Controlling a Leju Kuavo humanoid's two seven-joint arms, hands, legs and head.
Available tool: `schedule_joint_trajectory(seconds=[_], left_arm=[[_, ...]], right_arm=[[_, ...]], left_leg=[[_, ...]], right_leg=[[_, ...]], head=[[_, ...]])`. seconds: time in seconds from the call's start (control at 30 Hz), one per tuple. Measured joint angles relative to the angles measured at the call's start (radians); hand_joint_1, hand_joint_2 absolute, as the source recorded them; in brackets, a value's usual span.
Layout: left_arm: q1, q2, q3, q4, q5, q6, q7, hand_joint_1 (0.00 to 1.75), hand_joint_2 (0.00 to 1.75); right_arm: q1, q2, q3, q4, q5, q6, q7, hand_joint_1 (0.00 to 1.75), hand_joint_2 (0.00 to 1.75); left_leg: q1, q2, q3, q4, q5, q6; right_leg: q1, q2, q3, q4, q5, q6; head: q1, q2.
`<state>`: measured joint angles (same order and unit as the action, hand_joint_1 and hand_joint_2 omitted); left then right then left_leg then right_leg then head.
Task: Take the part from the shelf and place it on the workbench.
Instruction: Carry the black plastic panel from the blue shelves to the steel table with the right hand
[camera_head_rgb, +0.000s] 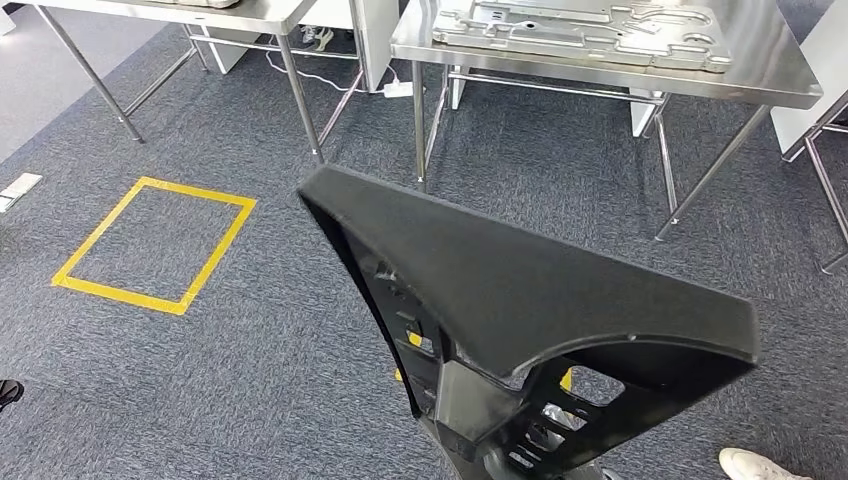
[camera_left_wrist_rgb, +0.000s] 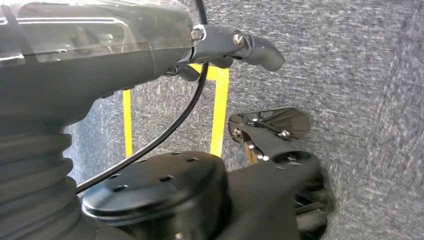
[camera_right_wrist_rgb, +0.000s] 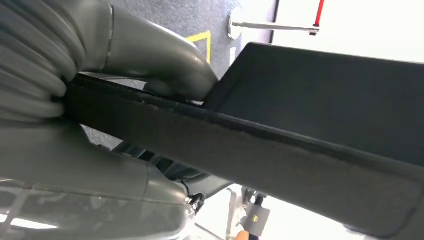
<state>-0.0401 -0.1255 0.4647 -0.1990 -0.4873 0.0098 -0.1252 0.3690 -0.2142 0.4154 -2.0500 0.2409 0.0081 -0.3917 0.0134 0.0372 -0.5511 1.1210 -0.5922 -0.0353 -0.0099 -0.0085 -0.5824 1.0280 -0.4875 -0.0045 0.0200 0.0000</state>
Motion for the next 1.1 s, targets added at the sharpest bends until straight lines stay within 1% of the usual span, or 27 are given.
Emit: schedule_joint_trajectory(seconds=[0.03,0.07,0.1,0.13,0.17,0.2,0.23,0.27,0.3,0.33,0.4,0.43,0.47,0.5,0.53,0.6,0.63,0.67,0.7,0.73,0.8,0.83,0.87,0.93,1.0,1.07,1.1], left_arm=[[0.001,0.0,0.001,0.0,-0.001,-0.001,-0.001,0.0,1.75],[0.003,0.0,0.002,0.0,-0.002,-0.002,-0.001,0.0,1.75],[0.004,0.0,0.003,0.0,-0.002,-0.004,-0.001,0.0,1.75],[0.004,0.0,0.004,0.0,-0.004,-0.005,-0.001,0.0,1.75],[0.004,0.0,0.005,0.0,-0.005,-0.006,-0.001,0.0,1.75],[0.004,0.0,0.006,0.0,-0.006,-0.007,-0.002,0.0,1.75],[0.004,0.0,0.007,0.0,-0.007,-0.007,-0.001,0.0,1.75],[0.005,0.0,0.007,0.0,-0.007,-0.007,-0.001,0.0,1.75],[0.005,0.0,0.007,0.0,-0.007,-0.008,-0.001,0.0,1.75],[0.005,0.0,0.008,0.001,-0.007,-0.008,-0.001,0.0,1.75],[0.003,0.0,0.008,0.001,-0.008,-0.009,-0.001,0.0,1.75],[0.003,0.0,0.009,0.001,-0.009,-0.008,-0.002,0.0,1.75],[0.002,0.0,0.009,0.0,-0.01,-0.008,-0.002,0.0,1.75],[0.001,-0.001,0.01,0.0,-0.011,-0.009,-0.003,0.0,1.75],[0.001,-0.001,0.012,0.0,-0.012,-0.009,-0.004,0.0,1.75],[0.003,-0.002,0.015,0.0,-0.013,-0.01,-0.004,0.0,1.75],[0.004,-0.002,0.016,0.0,-0.013,-0.01,-0.005,0.0,1.75],[0.004,-0.002,0.017,0.0,-0.013,-0.01,-0.006,0.0,1.75],[0.003,-0.002,0.017,0.0,-0.014,-0.01,-0.007,0.0,1.75],[0.002,-0.002,0.018,0.0,-0.014,-0.011,-0.009,0.0,1.75],[0.001,-0.002,0.022,0.0,-0.016,-0.011,-0.013,0.0,1.75],[0.0,-0.002,0.024,0.0,-0.017,-0.012,-0.016,0.0,1.75],[0.0,-0.002,0.027,0.0,-0.017,-0.013,-0.017,0.0,1.75],[-0.002,-0.002,0.03,0.0,-0.016,-0.015,-0.018,0.0,1.75],[-0.004,-0.002,0.033,-0.001,-0.013,-0.016,-0.018,0.0,1.75],[-0.004,-0.002,0.037,-0.001,-0.009,-0.017,-0.018,0.0,1.75],[-0.003,-0.002,0.04,-0.001,-0.007,-0.018,-0.018,0.0,1.75]], right_arm=[[-0.003,0.003,-0.002,0.001,0.0,0.005,0.0,1.75,1.75],[-0.006,0.005,-0.004,0.003,0.0,0.009,0.0,1.75,1.75],[-0.007,0.007,-0.006,0.005,0.0,0.013,0.0,1.75,1.75],[-0.008,0.009,-0.007,0.008,0.0,0.017,0.0,1.75,1.75],[-0.008,0.01,-0.008,0.01,0.0,0.02,0.0,1.75,1.75],[-0.009,0.012,-0.009,0.011,-0.001,0.023,0.0,1.75,1.75],[-0.01,0.013,-0.009,0.012,-0.001,0.025,0.0,1.75,1.75],[-0.012,0.014,-0.009,0.013,-0.001,0.026,0.0,1.75,1.75],[-0.013,0.016,-0.01,0.013,-0.001,0.027,0.0,1.75,1.75],[-0.015,0.016,-0.011,0.013,-0.002,0.028,0.0,1.75,1.75],[-0.015,0.018,-0.013,0.014,-0.002,0.029,0.0,1.75,1.75],[-0.014,0.018,-0.014,0.014,-0.002,0.03,0.0,1.75,1.75],[-0.016,0.018,-0.015,0.014,-0.002,0.033,0.0,1.75,1.75],[-0.019,0.019,-0.016,0.015,-0.002,0.036,0.0,1.75,1.75],[-0.023,0.019,-0.016,0.016,-0.002,0.039,0.0,1.75,1.75],[-0.028,0.02,-0.019,0.019,-0.002,0.044,0.0,1.75,1.75],[-0.029,0.021,-0.02,0.021,-0.002,0.045,0.0,1.75,1.75],[-0.029,0.021,-0.022,0.022,-0.002,0.046,0.0,1.75,1.75],[-0.03,0.021,-0.023,0.023,-0.002,0.047,-0.001,1.75,1.75],[-0.031,0.022,-0.023,0.024,-0.001,0.049,-0.001,1.75,1.75],[-0.034,0.024,-0.025,0.024,-0.001,0.056,-0.003,1.75,1.75],[-0.035,0.026,-0.025,0.025,0.0,0.059,-0.005,1.75,1.75],[-0.036,0.028,-0.027,0.025,0.0,0.06,-0.005,1.75,1.75],[-0.034,0.03,-0.03,0.026,0.0,0.063,-0.007,1.75,1.75],[-0.034,0.033,-0.033,0.027,0.0,0.064,-0.008,1.75,1.75],[-0.036,0.037,-0.035,0.028,0.0,0.065,-0.009,1.75,1.75],[-0.037,0.038,-0.036,0.029,0.0,0.065,-0.009,1.75,1.75]], left_leg=[[0.0,-0.018,-0.032,0.068,-0.031,0.0],[-0.001,-0.028,-0.068,0.138,-0.056,0.0],[-0.001,-0.032,-0.096,0.187,-0.067,0.0],[-0.002,-0.033,-0.108,0.201,-0.058,0.001],[-0.002,-0.035,-0.101,0.174,-0.029,0.002],[-0.001,-0.043,-0.079,0.113,0.013,0.003],[0.0,-0.062,-0.052,0.045,0.049,0.005],[0.002,-0.081,-0.03,-0.015,0.073,0.007],[0.002,-0.096,-0.016,-0.052,0.084,0.008],[0.001,-0.105,-0.013,-0.065,0.082,0.012],[-0.002,-0.093,-0.012,-0.07,0.083,0.02],[-0.001,-0.084,-0.01,-0.073,0.084,0.026],[0.001,-0.074,-0.009,-0.076,0.085,0.032],[0.003,-0.063,-0.007,-0.079,0.086,0.036],[0.004,-0.051,-0.006,-0.081,0.085,0.04],[0.003,-0.025,-0.006,-0.081,0.083,0.043],[0.003,-0.013,-0.005,-0.081,0.081,0.044],[0.003,-0.002,-0.003,-0.08,0.079,0.043],[0.004,0.008,0.0,-0.08,0.077,0.041],[0.004,0.016,0.004,-0.081,0.074,0.038],[0.001,0.031,0.011,-0.08,0.068,0.029],[-0.001,0.037,0.014,-0.081,0.065,0.024],[-0.004,0.044,0.017,-0.083,0.064,0.019],[-0.003,0.051,0.025,-0.087,0.061,0.009],[0.0,0.022,0.014,-0.049,0.033,0.001],[0.001,-0.02,-0.039,0.068,-0.026,-0.001],[0.001,-0.03,-0.073,0.136,-0.052,-0.001]], right_leg=[[0.001,0.007,0.002,0.0,-0.002,-0.004],[0.001,0.015,0.003,0.0,-0.003,-0.007],[0.002,0.024,0.005,0.001,-0.004,-0.008],[0.003,0.034,0.007,0.001,-0.005,-0.009],[0.003,0.045,0.011,0.002,-0.007,-0.009],[0.002,0.056,0.015,0.003,-0.01,-0.007],[0.002,0.066,0.017,0.004,-0.012,-0.004],[0.002,0.076,0.018,0.008,-0.015,0.0],[0.002,0.085,0.015,0.011,-0.016,0.005],[0.002,0.093,0.012,0.012,-0.016,0.01],[0.0,0.108,0.005,0.008,-0.012,0.021],[0.001,0.103,0.003,0.008,-0.013,0.026],[0.003,0.088,-0.004,0.02,-0.021,0.03],[0.005,0.068,-0.021,0.052,-0.039,0.033],[0.006,0.046,-0.048,0.104,-0.065,0.035],[0.003,0.028,-0.117,0.233,-0.115,0.039],[0.001,0.026,-0.139,0.272,-0.12,0.04],[-0.001,0.023,-0.142,0.272,-0.106,0.042],[-0.002,0.019,-0.124,0.233,-0.077,0.043],[-0.002,0.006,-0.089,0.164,-0.04,0.043],[0.004,-0.029,-0.028,0.044,0.001,0.04],[0.008,-0.04,-0.014,0.015,0.005,0.037],[0.011,-0.04,-0.012,0.009,0.0,0.034],[0.007,-0.024,-0.01,0.005,0.002,0.023],[0.0,-0.01,-0.003,0.0,0.004,0.008],[-0.002,0.003,0.001,-0.002,0.003,-0.003],[-0.001,0.013,0.001,-0.001,0.002,-0.006]], head=[[-0.001,0.0],[-0.001,0.0],[-0.001,0.0],[-0.001,0.0],[-0.001,0.0],[-0.001,0.0],[-0.001,0.0],[-0.001,0.0],[-0.001,0.0],[-0.001,0.0],[0.0,0.0],[0.0,0.0],[0.0,0.0],[0.0,0.0],[0.001,0.0],[0.001,0.0],[0.001,0.0],[0.001,0.0],[0.001,0.0],[0.001,0.0],[0.001,0.0],[0.0,0.0],[0.0,0.0],[-0.001,0.0],[-0.002,0.0],[-0.003,0.0],[-0.003,0.0]])
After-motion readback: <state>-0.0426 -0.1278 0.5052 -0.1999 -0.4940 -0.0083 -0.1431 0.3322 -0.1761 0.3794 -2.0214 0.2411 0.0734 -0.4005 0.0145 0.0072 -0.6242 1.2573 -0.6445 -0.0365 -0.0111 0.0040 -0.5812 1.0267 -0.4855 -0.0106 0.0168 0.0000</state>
